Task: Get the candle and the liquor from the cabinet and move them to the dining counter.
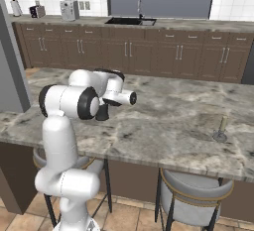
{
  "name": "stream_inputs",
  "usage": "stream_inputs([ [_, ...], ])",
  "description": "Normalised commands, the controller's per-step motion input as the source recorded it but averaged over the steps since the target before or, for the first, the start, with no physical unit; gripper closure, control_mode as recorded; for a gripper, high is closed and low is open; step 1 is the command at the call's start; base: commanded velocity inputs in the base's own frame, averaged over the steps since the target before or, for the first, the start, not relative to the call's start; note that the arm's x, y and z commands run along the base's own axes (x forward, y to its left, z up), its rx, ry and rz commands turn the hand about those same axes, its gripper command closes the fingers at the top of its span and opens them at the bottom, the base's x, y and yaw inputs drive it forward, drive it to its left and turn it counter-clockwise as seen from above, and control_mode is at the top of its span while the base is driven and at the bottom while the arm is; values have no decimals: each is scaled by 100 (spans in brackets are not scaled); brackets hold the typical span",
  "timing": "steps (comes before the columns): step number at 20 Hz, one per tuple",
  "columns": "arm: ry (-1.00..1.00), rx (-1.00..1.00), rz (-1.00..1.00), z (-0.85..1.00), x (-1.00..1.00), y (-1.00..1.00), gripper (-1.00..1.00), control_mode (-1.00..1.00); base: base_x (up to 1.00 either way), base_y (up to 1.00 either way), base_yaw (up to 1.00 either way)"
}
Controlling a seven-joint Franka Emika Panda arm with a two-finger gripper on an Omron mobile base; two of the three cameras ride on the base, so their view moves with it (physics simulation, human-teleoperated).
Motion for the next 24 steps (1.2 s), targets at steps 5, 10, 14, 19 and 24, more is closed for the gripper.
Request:
stream_inputs([
  [5, 0, 0, 0, -46, 32, 0, 100, -100, 0, 0, 0],
  [10, -1, 0, 0, -27, 14, 0, 100, -100, 0, 0, 0],
  [14, -13, 0, 0, -2, -2, 0, 100, -100, 0, 0, 0],
  [19, -15, 0, 0, 0, -23, -2, 100, -100, 0, 0, 0],
  [24, -8, 0, 0, 0, -12, 0, 100, -100, 0, 0, 0],
])
